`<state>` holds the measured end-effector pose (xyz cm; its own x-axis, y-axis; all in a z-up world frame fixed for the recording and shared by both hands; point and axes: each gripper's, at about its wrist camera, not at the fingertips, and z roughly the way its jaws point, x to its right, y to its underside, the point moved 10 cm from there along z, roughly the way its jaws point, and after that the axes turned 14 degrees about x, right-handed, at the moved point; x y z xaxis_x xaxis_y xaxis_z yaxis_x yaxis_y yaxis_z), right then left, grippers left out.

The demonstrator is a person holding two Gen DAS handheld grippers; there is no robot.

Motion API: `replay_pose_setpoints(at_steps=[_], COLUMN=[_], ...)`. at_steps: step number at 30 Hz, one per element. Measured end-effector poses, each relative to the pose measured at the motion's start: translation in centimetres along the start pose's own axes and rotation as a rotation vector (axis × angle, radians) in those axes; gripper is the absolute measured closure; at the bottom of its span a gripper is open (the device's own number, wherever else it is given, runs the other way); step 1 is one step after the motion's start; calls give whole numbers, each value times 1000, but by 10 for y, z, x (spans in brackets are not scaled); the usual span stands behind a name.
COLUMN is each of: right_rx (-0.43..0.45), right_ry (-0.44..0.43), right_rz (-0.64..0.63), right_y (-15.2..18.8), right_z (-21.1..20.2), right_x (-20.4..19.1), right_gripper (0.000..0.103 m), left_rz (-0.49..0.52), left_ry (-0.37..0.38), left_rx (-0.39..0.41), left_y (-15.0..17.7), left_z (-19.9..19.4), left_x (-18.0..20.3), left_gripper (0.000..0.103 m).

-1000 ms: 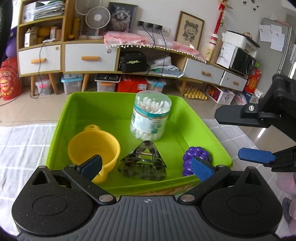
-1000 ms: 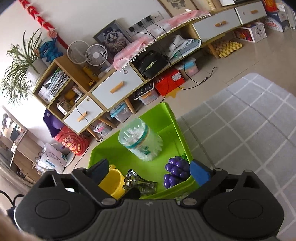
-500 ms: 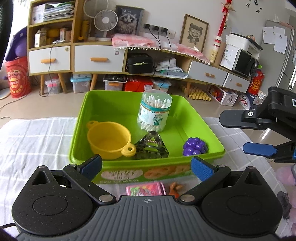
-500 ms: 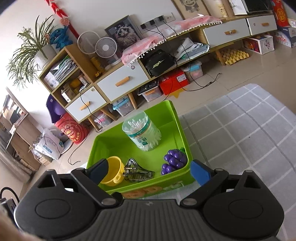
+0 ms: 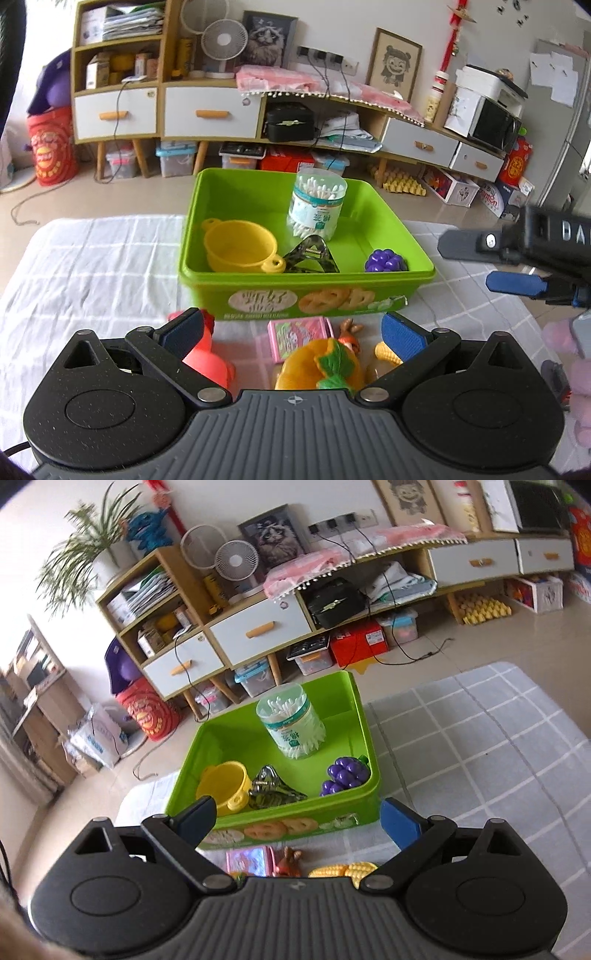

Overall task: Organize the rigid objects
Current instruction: 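Withdraw both tools from the bin toward the remaining toys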

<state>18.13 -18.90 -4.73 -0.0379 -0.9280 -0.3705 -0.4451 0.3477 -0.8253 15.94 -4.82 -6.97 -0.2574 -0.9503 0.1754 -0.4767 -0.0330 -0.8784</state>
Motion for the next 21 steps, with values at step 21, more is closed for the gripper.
replay_pose_setpoints(at_steps=[21], right_rx=[19], right_ry=[-24], right_rz=[-243], right_y=[30], right_z=[-35], right_x=[29], right_gripper=[23], left_rz=[67], left_ry=[7], left_rx=[-6], left_y=[30], left_z=[-27], left_x=[-28], left_gripper=[2])
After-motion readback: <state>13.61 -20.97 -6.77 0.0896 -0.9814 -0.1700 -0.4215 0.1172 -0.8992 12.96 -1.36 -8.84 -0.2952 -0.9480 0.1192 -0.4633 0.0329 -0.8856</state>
